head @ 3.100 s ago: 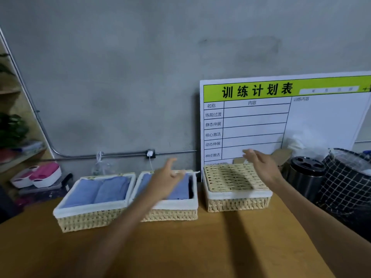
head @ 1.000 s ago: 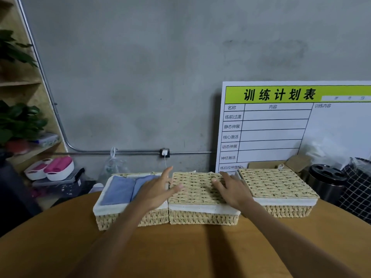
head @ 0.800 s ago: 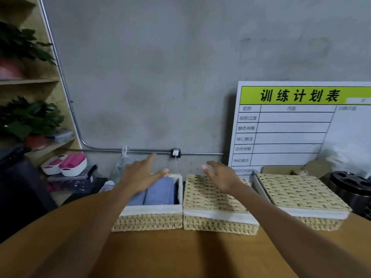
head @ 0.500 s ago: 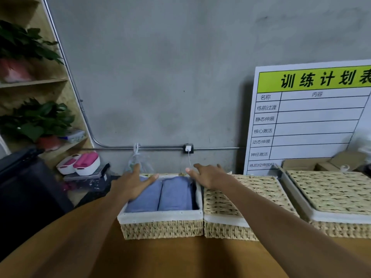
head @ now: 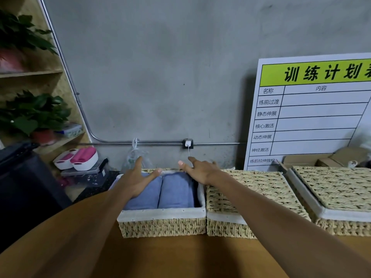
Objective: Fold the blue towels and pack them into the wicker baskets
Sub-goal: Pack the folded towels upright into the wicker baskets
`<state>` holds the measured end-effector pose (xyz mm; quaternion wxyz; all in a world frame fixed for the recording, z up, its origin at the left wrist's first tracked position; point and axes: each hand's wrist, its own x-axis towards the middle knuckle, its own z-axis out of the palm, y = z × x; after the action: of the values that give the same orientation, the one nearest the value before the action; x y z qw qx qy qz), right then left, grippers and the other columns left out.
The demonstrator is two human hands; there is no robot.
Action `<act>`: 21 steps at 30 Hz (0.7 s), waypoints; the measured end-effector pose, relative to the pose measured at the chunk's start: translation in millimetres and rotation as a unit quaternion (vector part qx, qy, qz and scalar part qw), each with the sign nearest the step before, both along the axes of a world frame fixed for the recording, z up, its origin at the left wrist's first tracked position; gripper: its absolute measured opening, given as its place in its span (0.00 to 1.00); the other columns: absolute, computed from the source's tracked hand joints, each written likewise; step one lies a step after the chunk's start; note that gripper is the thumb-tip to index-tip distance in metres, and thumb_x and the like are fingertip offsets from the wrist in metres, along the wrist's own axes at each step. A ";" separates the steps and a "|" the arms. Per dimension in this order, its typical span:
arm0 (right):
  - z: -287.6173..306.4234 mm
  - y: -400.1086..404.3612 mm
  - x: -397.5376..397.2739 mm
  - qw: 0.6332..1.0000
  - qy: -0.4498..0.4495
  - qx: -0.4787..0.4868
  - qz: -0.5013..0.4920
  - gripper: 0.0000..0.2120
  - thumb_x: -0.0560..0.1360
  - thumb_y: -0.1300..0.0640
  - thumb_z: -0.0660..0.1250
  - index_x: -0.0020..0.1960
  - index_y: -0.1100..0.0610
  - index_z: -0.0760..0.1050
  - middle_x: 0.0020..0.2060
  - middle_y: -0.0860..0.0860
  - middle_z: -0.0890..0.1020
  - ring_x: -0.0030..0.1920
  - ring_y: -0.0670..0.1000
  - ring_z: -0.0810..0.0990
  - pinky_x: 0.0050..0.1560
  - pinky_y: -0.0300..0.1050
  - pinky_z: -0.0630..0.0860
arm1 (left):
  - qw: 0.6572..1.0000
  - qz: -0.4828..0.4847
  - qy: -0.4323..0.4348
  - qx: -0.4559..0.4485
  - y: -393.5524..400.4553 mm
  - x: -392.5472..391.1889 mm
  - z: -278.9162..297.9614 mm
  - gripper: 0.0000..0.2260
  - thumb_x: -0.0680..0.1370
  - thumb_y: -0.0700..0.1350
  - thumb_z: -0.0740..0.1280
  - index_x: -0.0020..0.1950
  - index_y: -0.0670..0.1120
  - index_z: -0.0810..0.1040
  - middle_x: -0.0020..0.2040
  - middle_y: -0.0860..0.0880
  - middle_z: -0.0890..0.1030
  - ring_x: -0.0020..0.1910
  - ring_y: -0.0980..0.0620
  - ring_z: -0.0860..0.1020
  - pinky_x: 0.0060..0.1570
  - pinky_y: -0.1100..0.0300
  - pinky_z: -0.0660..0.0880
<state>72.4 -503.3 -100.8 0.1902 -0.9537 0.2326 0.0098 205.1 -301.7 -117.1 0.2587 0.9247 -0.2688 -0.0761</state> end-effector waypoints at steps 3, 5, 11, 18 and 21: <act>1.4 3.9 -2.2 0.999 -0.039 0.029 -0.012 0.41 0.76 0.26 0.39 0.81 0.48 0.47 0.72 0.56 0.73 0.75 0.59 0.66 0.76 0.64 0.48 | 0.997 0.014 0.016 -0.075 4.4 -0.8 1.9 0.44 0.71 0.76 0.59 0.81 0.61 0.45 0.78 0.43 0.65 0.74 0.37 0.67 0.68 0.42 0.66; 2.2 7.1 -6.0 0.994 -0.085 0.058 -0.023 0.41 0.76 0.26 0.42 0.81 0.47 0.44 0.70 0.57 0.75 0.74 0.59 0.67 0.76 0.63 0.50 | 0.993 0.005 0.018 -0.119 8.4 -3.6 3.7 0.45 0.68 0.78 0.59 0.80 0.64 0.46 0.79 0.45 0.64 0.75 0.38 0.66 0.69 0.41 0.65; 20.8 28.5 -32.3 0.928 -0.282 0.237 -0.055 0.39 0.78 0.30 0.47 0.81 0.46 0.41 0.71 0.56 0.73 0.71 0.60 0.70 0.71 0.55 0.63 | 0.962 0.000 0.037 -0.270 30.4 -25.3 27.3 0.47 0.70 0.77 0.61 0.80 0.62 0.41 0.77 0.48 0.68 0.73 0.43 0.69 0.72 0.41 0.63; 33.1 55.4 -76.5 0.878 -0.314 0.358 -0.057 0.39 0.76 0.26 0.42 0.77 0.48 0.62 0.69 0.51 0.76 0.69 0.50 0.72 0.69 0.50 0.63 | 0.894 0.037 0.218 -0.389 76.8 -42.1 40.5 0.48 0.70 0.80 0.44 0.70 0.48 0.77 0.62 0.49 0.80 0.61 0.51 0.76 0.65 0.50 0.67; 28.4 74.0 -97.4 0.934 -0.233 0.272 -0.015 0.35 0.78 0.30 0.43 0.81 0.45 0.48 0.78 0.49 0.61 0.78 0.54 0.59 0.76 0.55 0.54 | 0.935 0.017 0.203 -0.289 87.8 -56.9 33.3 0.58 0.60 0.87 0.44 0.79 0.52 0.64 0.61 0.52 0.80 0.70 0.47 0.71 0.74 0.40 0.57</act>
<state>-24.9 -429.4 -72.4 0.4910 -0.8376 0.1844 -0.1528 148.2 -213.9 -83.8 0.5654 0.7792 -0.2050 -0.1764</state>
